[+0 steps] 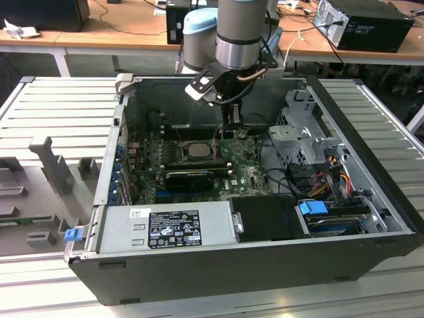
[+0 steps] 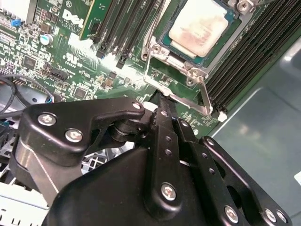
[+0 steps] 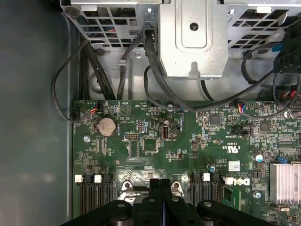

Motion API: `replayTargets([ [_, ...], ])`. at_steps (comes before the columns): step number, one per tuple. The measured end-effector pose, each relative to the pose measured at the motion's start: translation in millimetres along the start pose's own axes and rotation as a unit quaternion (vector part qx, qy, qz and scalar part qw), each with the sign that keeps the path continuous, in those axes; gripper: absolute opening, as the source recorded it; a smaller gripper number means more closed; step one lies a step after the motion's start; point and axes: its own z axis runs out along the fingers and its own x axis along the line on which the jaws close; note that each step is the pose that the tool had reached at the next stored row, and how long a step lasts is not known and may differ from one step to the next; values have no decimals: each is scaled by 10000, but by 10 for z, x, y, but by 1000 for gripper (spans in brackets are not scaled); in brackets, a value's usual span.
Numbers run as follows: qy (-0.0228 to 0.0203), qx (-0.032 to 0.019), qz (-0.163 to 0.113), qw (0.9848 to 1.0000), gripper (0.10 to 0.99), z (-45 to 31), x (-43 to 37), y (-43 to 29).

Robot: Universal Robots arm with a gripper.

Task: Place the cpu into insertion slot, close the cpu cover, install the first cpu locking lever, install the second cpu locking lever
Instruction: 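Close the cpu cover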

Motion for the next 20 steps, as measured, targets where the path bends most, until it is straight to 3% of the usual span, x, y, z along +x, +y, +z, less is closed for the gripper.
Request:
replayTargets([
  [14,2,-1,0,10000,106,0,0,-156],
  [20,6,-6,-68,10000,106,133,-1,-245],
])
